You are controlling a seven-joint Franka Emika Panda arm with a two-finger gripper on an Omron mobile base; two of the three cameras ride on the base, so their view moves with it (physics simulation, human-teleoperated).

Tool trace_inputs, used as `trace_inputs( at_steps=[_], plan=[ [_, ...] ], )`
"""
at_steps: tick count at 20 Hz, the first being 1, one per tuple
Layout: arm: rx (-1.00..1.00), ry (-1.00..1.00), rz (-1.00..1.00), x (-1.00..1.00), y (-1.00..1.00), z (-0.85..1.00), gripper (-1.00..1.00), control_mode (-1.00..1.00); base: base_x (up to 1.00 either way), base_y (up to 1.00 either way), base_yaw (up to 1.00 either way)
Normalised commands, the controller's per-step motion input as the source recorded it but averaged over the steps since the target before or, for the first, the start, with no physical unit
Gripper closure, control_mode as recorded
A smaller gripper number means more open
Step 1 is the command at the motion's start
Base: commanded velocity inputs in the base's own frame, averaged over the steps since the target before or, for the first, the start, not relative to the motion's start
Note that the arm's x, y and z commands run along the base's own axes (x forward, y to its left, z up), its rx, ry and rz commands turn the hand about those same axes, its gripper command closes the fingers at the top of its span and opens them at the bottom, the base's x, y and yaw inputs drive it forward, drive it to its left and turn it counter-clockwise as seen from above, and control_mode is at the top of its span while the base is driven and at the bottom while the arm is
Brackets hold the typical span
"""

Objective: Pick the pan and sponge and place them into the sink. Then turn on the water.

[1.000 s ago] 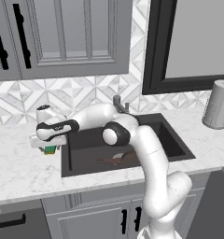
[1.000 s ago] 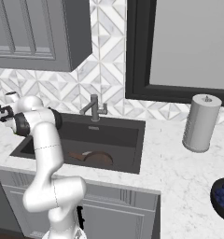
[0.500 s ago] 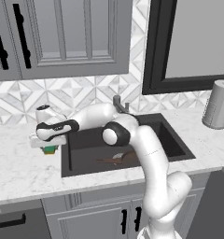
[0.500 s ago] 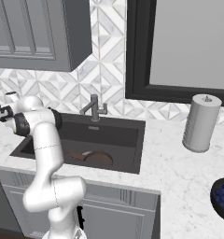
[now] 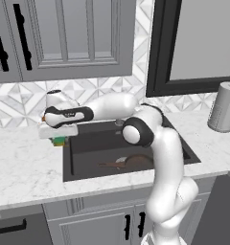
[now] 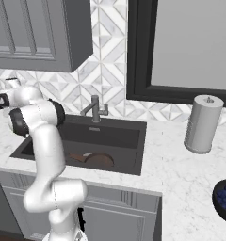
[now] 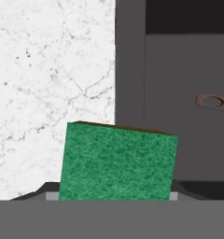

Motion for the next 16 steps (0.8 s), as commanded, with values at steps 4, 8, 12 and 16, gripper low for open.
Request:
trace_inputs(
  at_steps=[4, 8, 12, 16],
  plan=[
    [0.13, 0.24, -0.02, 0.0, -1.0, 0.14, 1.0, -1.0, 0.0, 0.0, 0.0],
    [0.04, 0.12, 0.0, 0.0, -1.0, -0.06, 1.0, -1.0, 0.0, 0.0, 0.0],
    [0.0, 0.01, 0.0, 0.0, -0.91, -0.29, 1.0, -1.0, 0.0, 0.0, 0.0],
    [0.0, 0.0, 0.0, 0.0, -0.67, -0.34, 1.0, -1.0, 0.0, 0.0, 0.0]
  ],
)
